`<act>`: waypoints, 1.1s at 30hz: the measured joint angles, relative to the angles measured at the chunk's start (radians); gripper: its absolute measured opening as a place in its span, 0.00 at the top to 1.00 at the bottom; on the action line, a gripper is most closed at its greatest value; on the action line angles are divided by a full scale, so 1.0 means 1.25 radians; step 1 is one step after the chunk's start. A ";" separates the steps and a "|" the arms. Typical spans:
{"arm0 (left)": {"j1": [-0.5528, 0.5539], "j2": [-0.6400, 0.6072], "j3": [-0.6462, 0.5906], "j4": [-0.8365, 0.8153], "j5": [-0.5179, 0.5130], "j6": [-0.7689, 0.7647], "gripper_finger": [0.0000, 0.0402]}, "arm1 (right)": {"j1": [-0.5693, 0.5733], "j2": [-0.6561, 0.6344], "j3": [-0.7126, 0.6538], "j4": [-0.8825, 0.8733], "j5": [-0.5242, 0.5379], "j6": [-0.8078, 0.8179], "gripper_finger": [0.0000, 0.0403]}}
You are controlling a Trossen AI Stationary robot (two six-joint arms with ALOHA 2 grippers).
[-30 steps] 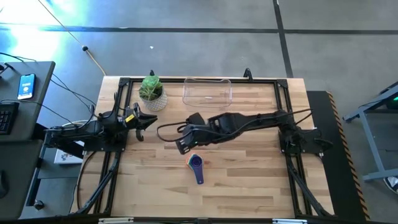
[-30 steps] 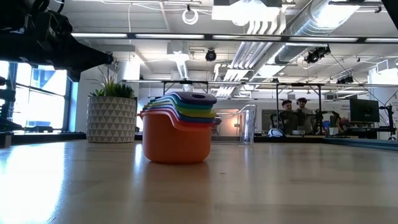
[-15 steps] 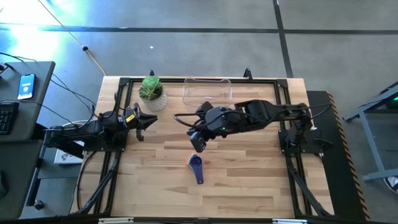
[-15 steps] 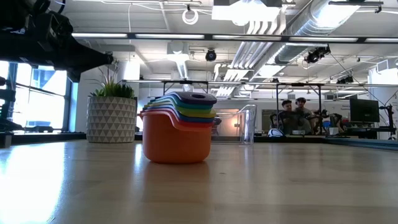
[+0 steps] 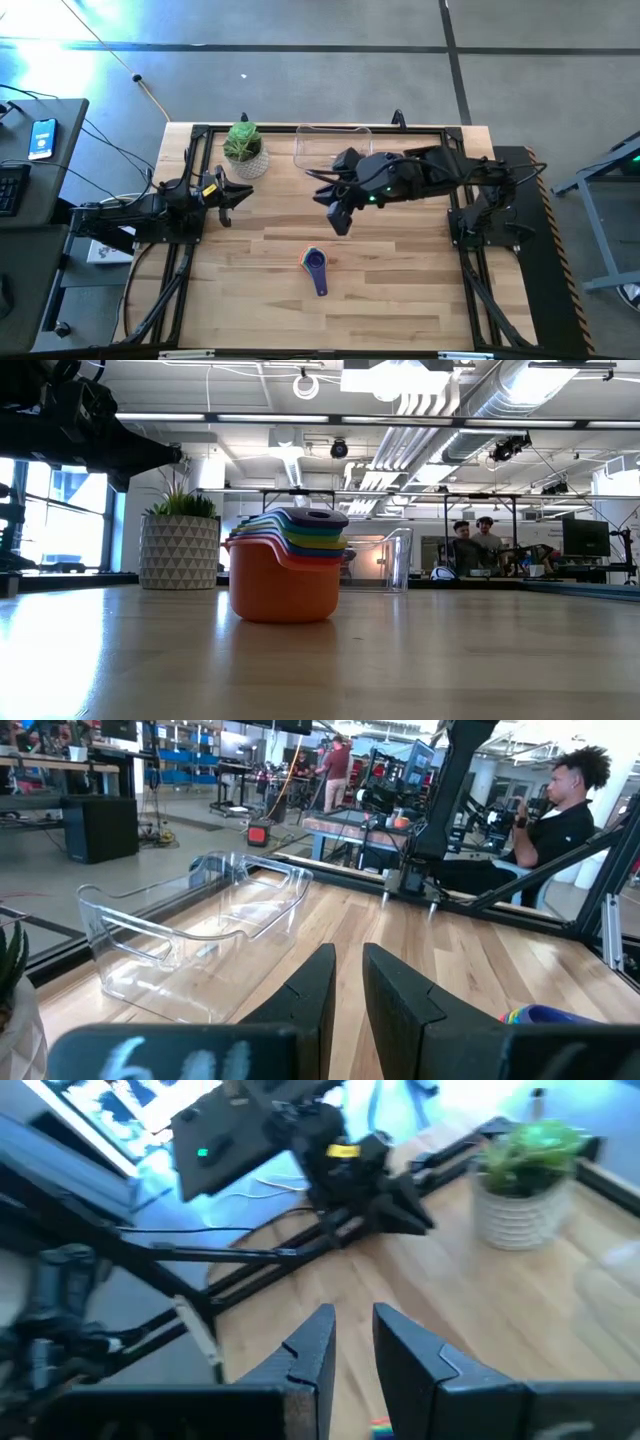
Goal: Nest measuring cups in basket
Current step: Put the Stack measuring cups into the transparent bin
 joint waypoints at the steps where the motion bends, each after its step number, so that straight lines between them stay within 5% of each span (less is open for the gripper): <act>1: 0.000 0.000 0.000 0.000 0.000 0.000 0.89 | 0.000 -0.002 0.000 -0.013 0.010 -0.001 0.85; 17: 0.000 0.000 0.000 0.000 0.000 0.000 0.89 | 0.035 0.080 -0.003 -0.350 0.054 0.387 0.85; 33: 0.000 0.000 0.000 0.000 0.002 0.000 0.89 | 0.078 0.263 -0.003 -0.340 0.014 0.502 0.84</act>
